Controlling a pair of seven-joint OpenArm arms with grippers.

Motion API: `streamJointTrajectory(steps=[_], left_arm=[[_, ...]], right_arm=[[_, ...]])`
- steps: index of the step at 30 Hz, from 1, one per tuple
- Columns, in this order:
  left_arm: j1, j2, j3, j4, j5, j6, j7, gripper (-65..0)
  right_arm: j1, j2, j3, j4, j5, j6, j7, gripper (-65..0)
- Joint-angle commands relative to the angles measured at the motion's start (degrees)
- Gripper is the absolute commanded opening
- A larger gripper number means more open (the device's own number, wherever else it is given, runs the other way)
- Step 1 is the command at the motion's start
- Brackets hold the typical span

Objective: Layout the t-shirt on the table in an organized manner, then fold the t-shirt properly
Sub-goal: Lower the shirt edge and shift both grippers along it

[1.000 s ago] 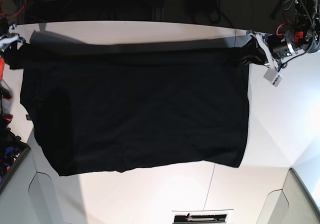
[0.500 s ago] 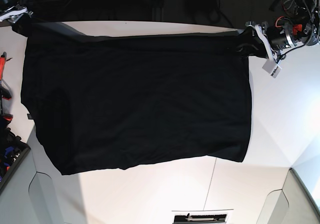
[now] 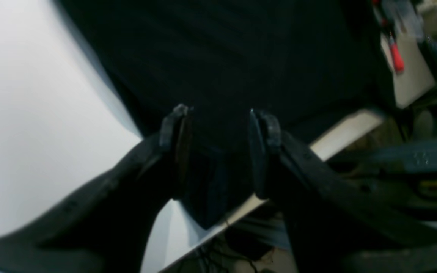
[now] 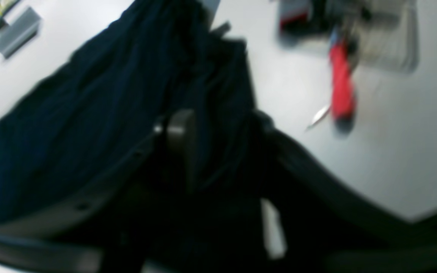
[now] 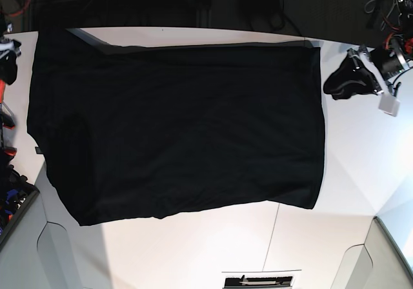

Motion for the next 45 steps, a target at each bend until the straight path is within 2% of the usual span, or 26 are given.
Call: streamJointTrajectory(steps=[1,2,6,9,12,14,17,20,24,32,39,41,45], left_arm=[[-0.5,-0.9,-1.3,0.9,-1.6,-0.5,-1.1,-37.1],[-0.8,-0.9,-1.6,0.9,-1.4,-0.5,-1.3,-37.1],[-2.6,-0.7,0.5,0.9,3.2,-0.5,-4.5,-37.1],[-5.6,-0.7,5.4,0.9,11.1,-0.5,-9.4,-37.3],[-8.8,-0.7,11.0,0.9,13.7,-0.5,-9.9,-40.1],[-10.1,-0.6,14.5,0.8,15.5,-0.5,-9.9,-44.3],[-11.1,-0.6,19.2,-0.1,21.3,-0.5,-10.5,-47.2],[-11.6,-0.6,21.8,-4.5,27.4,-0.5,-15.0,-48.9],[-13.6,-0.7,22.0,-13.4,32.5,-0.5,-19.7,-59.1],[-27.7,-0.6,22.0,-33.3,32.9,-0.5,-20.0,-59.3],[-37.4,-0.7,22.0,-38.3,32.7,-0.5,-19.6,-59.2],[-38.6,-1.0,22.0,-38.2,29.5,-0.5,-17.5,-59.2],[-38.4,-3.0,21.9,-34.4,15.2,-0.5,-10.5,-59.0]], right_arm=[[1.5,1.4,-1.2,0.9,-0.7,0.5,2.7,-58.5],[2.5,1.9,-2.8,0.5,-3.0,0.4,4.1,-65.0],[5.7,3.7,-10.9,-3.1,-12.2,-0.6,9.0,-65.0],[7.7,4.8,-17.0,-8.0,-17.6,-1.4,10.4,-65.0],[9.3,5.2,-20.8,-13.4,-21.1,-1.7,12.6,-65.0],[10.0,5.2,-21.4,-16.3,-21.2,-1.7,13.1,-65.0],[10.6,5.2,-21.4,-19.5,-21.2,-1.7,14.2,-65.0],[12.0,5.2,-21.4,-22.1,-21.3,-1.7,14.8,-65.0],[14.3,5.3,-21.4,-25.1,-22.7,-1.7,16.0,-65.0],[22.8,5.2,-21.4,-32.1,-24.3,-1.7,17.2,-65.0],[31.8,5.2,-21.5,-39.5,-26.1,-1.6,17.3,-65.0],[32.9,5.2,-21.6,-39.7,-25.4,-1.4,16.8,-65.0],[32.6,5.2,-21.6,-36.2,-21.6,-1.4,12.8,-65.0]])
